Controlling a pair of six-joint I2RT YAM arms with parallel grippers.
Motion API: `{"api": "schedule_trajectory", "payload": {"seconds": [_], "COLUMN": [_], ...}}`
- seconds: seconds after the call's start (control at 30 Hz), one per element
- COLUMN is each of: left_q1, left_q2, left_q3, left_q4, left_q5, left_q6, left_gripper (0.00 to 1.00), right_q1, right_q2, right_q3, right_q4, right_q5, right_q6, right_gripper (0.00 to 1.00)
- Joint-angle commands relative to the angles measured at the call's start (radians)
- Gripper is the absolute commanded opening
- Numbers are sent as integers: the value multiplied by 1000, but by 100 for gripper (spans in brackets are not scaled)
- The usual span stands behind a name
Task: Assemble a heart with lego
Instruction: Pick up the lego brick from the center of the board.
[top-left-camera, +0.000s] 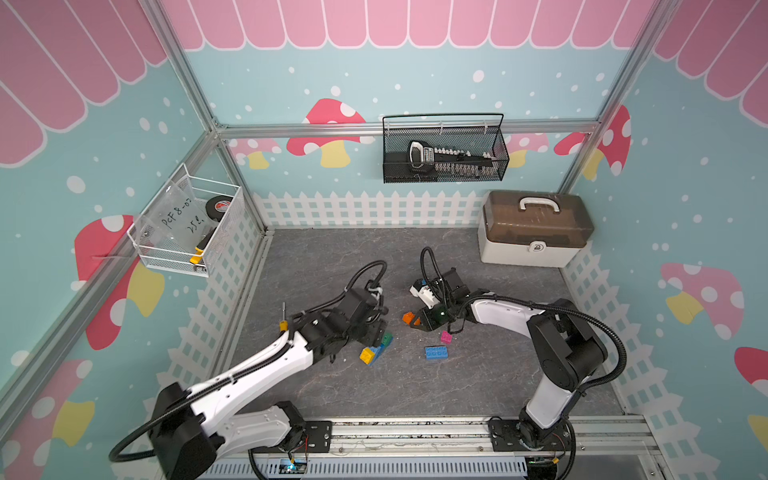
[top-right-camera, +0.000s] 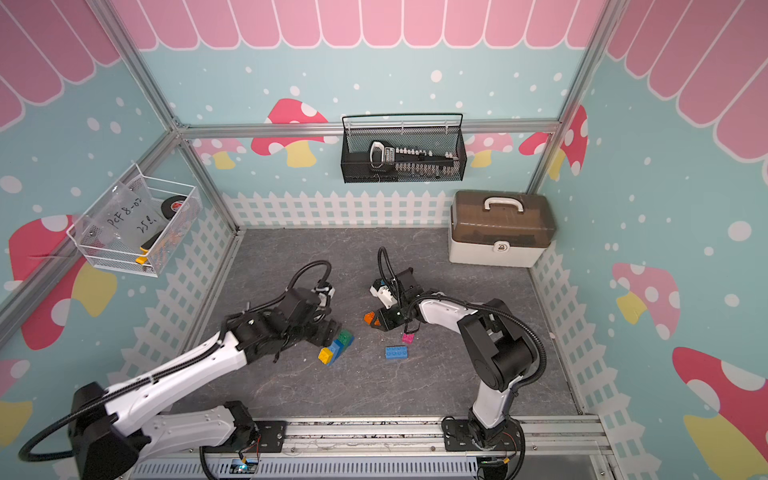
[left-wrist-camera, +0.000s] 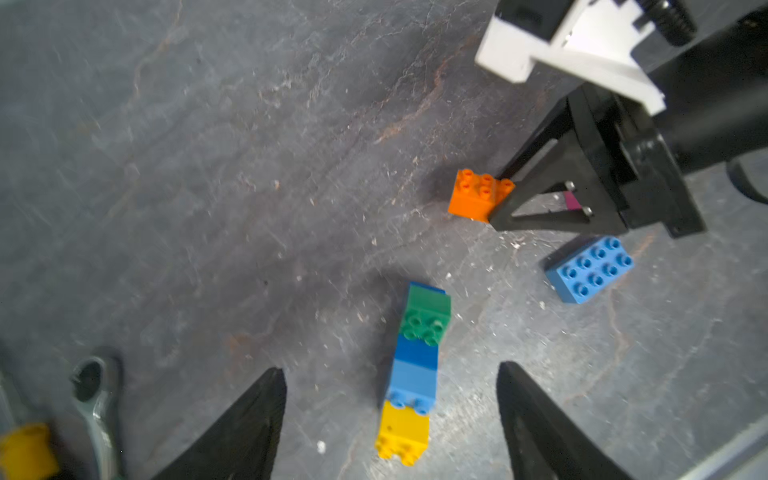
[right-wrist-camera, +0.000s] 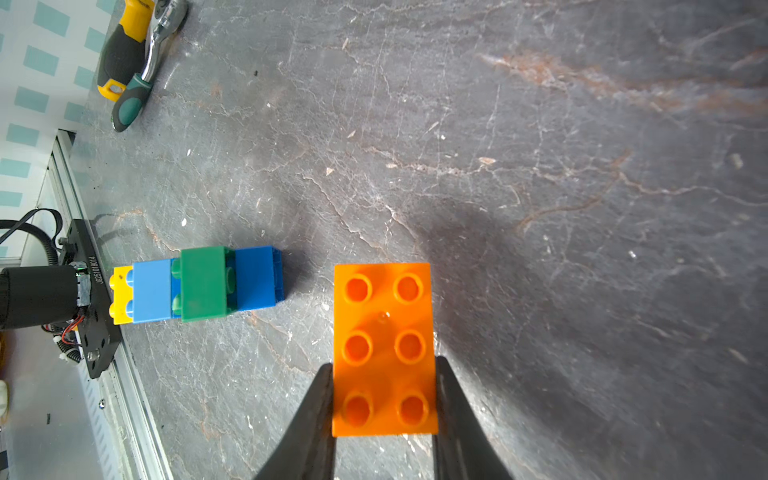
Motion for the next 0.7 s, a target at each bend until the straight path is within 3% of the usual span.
{"api": "schedule_trajectory", "payload": {"seconds": [0.0,0.13,0.3,0.53,0.67], "left_q1": [-41,-57,-91,-108,-137], "left_q2": [-103,-164,-126,-47,11], "left_q3": [-224,-388,-477,-594,-621], "left_q4": [276,470,601,811,874], "left_q5": [-20,-51,-88,-105,-117], "left_q6": [-147,-154,-148,-156,-164], "left_gripper": [85,91,96,87,87], "right_q1": [4,4,3,-6,-16], "right_q2": [-22,-45,-61,-111,-113], "right_q3": [11,2,23,34,39], "right_q4": [-8,-11,-59,-101,-127], "right_q5": [-12,-8,16,10,10], "right_q6": [-18,-19,-40,-53,-66], "right_gripper": [26,27,26,27,27]}}
